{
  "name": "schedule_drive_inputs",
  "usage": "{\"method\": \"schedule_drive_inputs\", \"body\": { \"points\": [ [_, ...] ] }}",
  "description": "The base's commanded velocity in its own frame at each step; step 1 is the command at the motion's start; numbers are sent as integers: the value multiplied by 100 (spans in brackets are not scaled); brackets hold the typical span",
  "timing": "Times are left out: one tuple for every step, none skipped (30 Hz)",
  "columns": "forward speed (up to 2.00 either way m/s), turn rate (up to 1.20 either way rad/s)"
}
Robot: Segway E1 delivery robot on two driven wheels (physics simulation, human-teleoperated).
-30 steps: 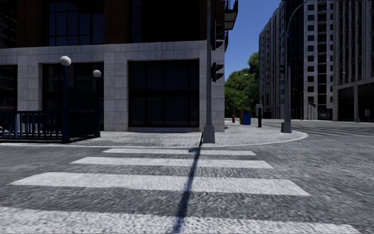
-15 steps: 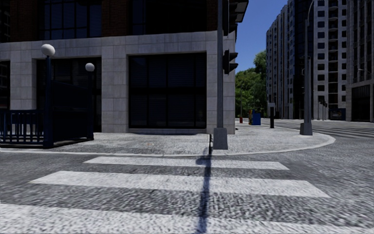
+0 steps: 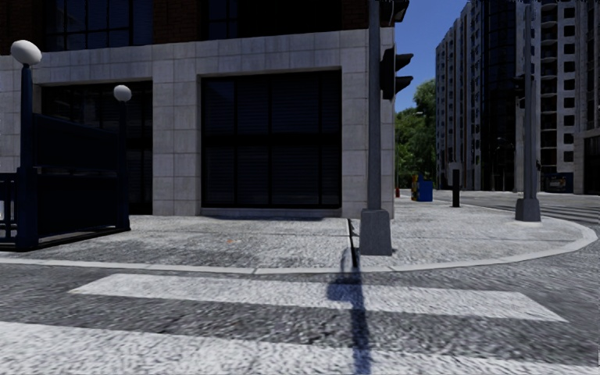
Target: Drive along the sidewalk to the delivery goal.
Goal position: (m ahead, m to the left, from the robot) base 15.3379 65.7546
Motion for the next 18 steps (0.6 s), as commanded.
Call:
{"method": "schedule_drive_inputs", "body": {
  "points": [
    [200,41],
    [200,41],
    [200,43],
    [200,45],
    [200,47],
    [200,47],
    [200,47],
    [200,48],
    [200,48],
    [200,48],
    [200,48],
    [200,48],
    [200,40],
    [200,40],
    [200,27],
    [200,24],
    [200,24],
    [200,26]
  ]
}}
